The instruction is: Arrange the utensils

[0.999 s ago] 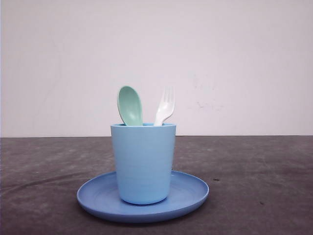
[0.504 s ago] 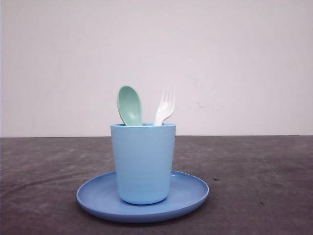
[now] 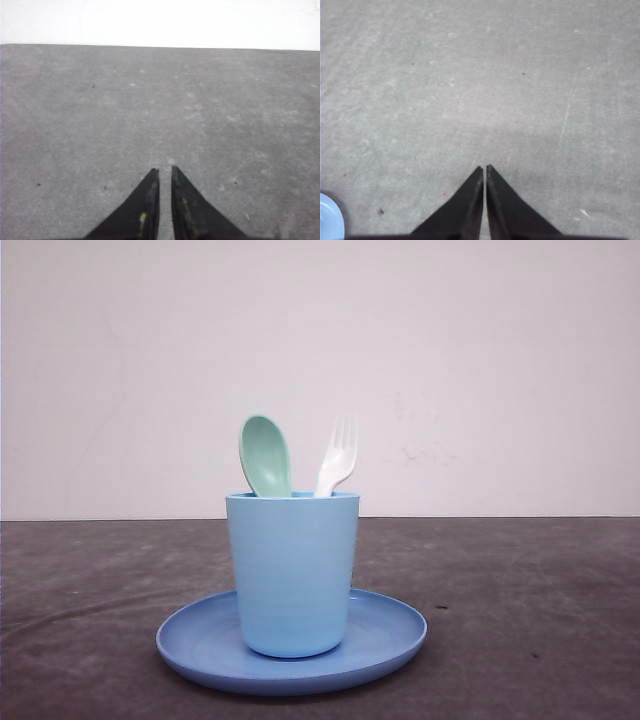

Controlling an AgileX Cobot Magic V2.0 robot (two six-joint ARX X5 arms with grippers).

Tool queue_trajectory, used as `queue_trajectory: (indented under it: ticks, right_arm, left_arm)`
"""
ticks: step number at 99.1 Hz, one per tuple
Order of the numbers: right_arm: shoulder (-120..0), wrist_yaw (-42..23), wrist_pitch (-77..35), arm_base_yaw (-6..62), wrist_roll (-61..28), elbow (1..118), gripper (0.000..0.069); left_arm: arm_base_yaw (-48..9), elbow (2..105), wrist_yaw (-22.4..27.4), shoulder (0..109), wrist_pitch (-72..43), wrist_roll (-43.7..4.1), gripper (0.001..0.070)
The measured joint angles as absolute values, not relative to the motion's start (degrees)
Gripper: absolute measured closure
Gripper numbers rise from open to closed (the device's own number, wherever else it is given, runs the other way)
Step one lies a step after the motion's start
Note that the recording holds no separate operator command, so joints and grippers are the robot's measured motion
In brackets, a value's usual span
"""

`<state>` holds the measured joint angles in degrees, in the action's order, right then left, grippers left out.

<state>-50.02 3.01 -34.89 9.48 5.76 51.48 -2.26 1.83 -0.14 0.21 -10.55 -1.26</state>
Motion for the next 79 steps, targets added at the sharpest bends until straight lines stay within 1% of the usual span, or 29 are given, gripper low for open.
queue_trajectory:
  ticks: [61, 71, 79]
  right_arm:
    - [-50.02, 2.98, -34.7, 9.56, 5.52, 51.48, 0.0683]
    - [-48.12, -0.34, -31.09, 8.99, 3.03, 50.04, 0.0683]
    - [-43.81, -1.3, -28.34, 8.32, 1.78, 46.94, 0.0683]
  left_arm:
    - [-2.26, 1.83, -0.14, 0.21, -10.55, -1.26, 0.0692]
    - [-2.26, 1.83, -0.14, 0.21, -10.55, -1.23, 0.0692]
    - [-2.26, 1.83, -0.14, 0.21, -10.55, -1.23, 0.0692]
